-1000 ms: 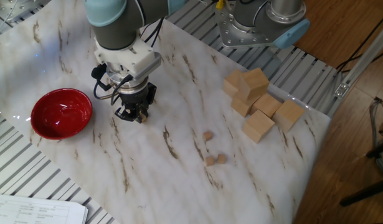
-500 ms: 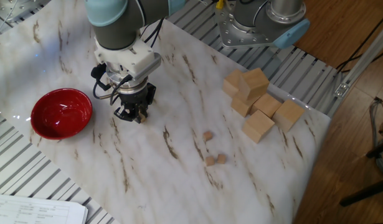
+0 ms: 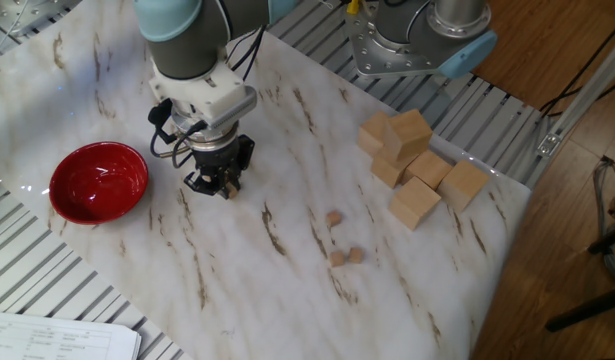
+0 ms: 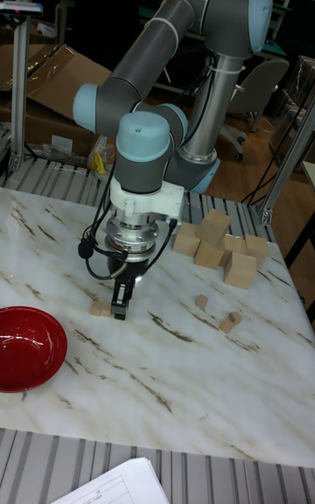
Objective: Stack the blocks into a pyramid shape
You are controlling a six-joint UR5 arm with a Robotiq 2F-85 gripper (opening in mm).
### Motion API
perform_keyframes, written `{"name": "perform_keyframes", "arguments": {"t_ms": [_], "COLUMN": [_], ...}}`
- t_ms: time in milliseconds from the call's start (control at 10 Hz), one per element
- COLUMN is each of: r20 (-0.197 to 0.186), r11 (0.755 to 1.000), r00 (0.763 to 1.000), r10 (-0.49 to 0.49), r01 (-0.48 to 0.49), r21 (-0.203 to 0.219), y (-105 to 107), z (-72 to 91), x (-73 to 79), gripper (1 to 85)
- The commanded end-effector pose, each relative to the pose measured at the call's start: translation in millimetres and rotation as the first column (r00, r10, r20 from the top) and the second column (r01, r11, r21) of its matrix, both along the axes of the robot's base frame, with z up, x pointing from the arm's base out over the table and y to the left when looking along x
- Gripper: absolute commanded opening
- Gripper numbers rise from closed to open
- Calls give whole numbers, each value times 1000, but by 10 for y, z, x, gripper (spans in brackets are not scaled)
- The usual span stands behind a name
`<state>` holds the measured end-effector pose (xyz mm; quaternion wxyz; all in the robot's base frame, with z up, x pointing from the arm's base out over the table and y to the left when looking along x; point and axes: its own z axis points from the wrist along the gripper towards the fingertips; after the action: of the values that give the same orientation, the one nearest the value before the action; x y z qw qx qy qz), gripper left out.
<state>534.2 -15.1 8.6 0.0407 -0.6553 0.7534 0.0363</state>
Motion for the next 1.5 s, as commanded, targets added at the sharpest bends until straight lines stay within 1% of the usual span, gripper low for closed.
{"name": "perform_keyframes", "arguments": {"t_ms": [0, 200, 600, 1000, 1100, 1400], "r20": [17, 30, 39, 23, 13, -1], "r11": [999, 999, 1000, 1000, 1000, 998], "r00": [999, 999, 999, 999, 1000, 1000], "r10": [-37, -39, -21, -24, -19, -5], "r01": [36, 38, 22, 25, 19, 5], "r21": [26, 26, -7, -19, -21, -67], "y": [53, 55, -28, -35, -36, -109], "z": [19, 20, 10, -11, -14, 11], "x": [58, 89, 106, 63, 35, 18], "gripper": [13, 10, 10, 10, 10, 10]}}
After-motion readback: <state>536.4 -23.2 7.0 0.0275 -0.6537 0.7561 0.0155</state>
